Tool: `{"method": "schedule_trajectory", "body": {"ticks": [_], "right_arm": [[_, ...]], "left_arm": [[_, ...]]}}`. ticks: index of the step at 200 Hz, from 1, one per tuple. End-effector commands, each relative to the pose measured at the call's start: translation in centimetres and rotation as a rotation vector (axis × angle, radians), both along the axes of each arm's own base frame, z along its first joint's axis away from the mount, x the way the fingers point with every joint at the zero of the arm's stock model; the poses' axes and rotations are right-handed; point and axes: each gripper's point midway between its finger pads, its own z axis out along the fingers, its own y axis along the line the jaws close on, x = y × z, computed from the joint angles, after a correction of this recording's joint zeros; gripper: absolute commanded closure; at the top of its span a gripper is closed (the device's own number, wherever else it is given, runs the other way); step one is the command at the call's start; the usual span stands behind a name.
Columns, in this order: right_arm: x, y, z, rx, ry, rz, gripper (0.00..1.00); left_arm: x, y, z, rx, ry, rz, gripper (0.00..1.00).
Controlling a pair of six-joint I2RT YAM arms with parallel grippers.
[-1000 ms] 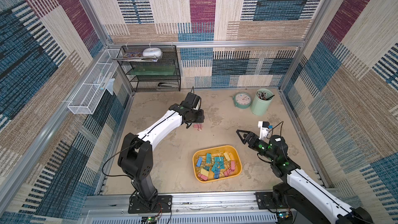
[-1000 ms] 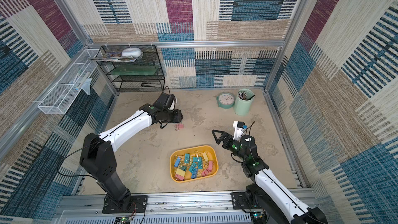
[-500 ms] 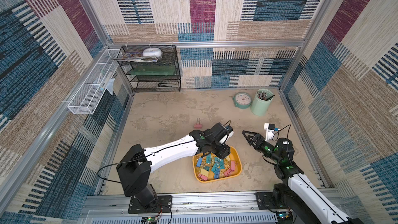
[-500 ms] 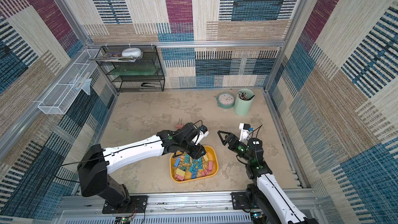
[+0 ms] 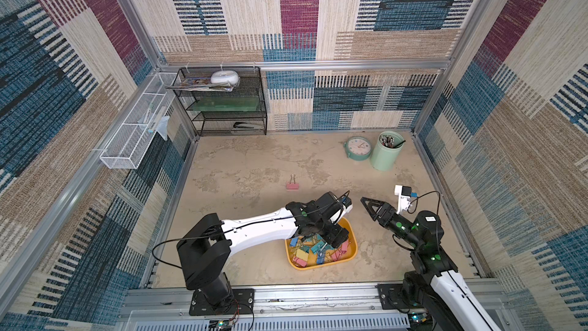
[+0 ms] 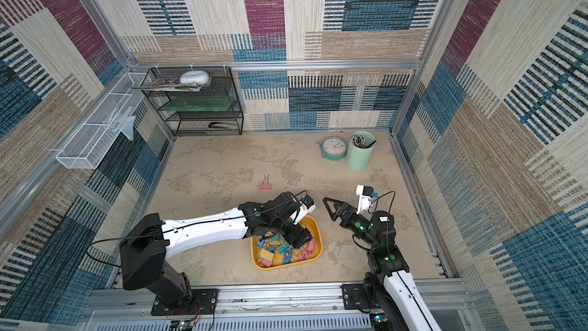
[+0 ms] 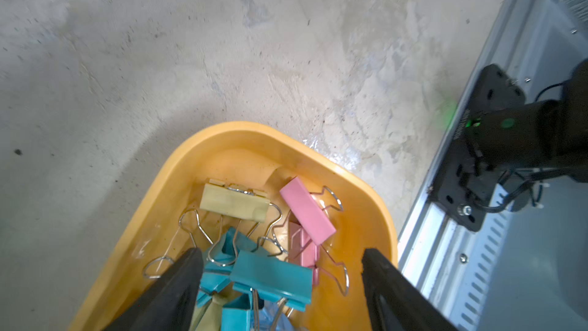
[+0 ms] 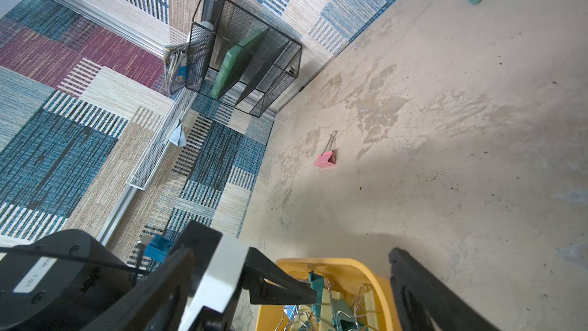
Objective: Put the binder clips in the storage box
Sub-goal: Place the binder clip in the storage box, then pick up the binder clip at the center of the board.
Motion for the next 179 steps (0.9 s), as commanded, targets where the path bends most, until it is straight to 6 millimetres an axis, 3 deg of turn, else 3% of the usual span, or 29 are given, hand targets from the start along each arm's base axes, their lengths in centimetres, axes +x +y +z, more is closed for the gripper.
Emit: {"method": "schedule_trajectory", "body": {"ticks": [1,15,36,52,68,79,89,119,146,179], "right_arm": [[0.0,1.2,1.3,-0.018,-0.031,0.049,0.00],[0.5,2.5,1.9,-0.067,-0.039,0.070,0.00],[1.6,5.8,2.3,-0.185,-0.051,0.117,0.00],[3.2,8.3,1.3,-0.297,-0.018,0.124,0.02],[5.1,10.4,0.1,-0.414,0.015,0.123,0.03],[6.5,12.2,-0.9,-0.479,0.034,0.127,0.04],[7.7,13.7,-1.8,-0.534,0.051,0.132,0.04],[11.6,17.4,-6.0,-0.752,0.144,0.068,0.05],[14.1,20.8,-10.1,-0.879,0.256,0.082,0.03],[16.1,23.4,-13.3,-0.922,0.291,0.072,0.00]], "left_arm": [[1.6,0.9,4.1,-0.094,-0.109,0.080,0.18],[3.2,3.7,7.3,-0.178,-0.165,0.203,0.17],[6.4,10.8,10.5,-0.311,-0.202,0.469,0.16],[8.3,17.8,9.8,-0.366,-0.216,0.721,0.15],[8.3,24.2,8.3,-0.379,-0.267,0.951,0.07],[7.6,27.1,7.1,-0.383,-0.310,1.047,0.00],[6.8,28.9,6.3,-0.394,-0.353,1.102,0.01],[4.9,30.6,5.0,-0.420,-0.473,1.063,0.01],[4.0,29.6,5.0,-0.425,-0.547,0.926,0.01],[3.8,27.1,5.9,-0.480,-0.556,0.783,0.01]]}}
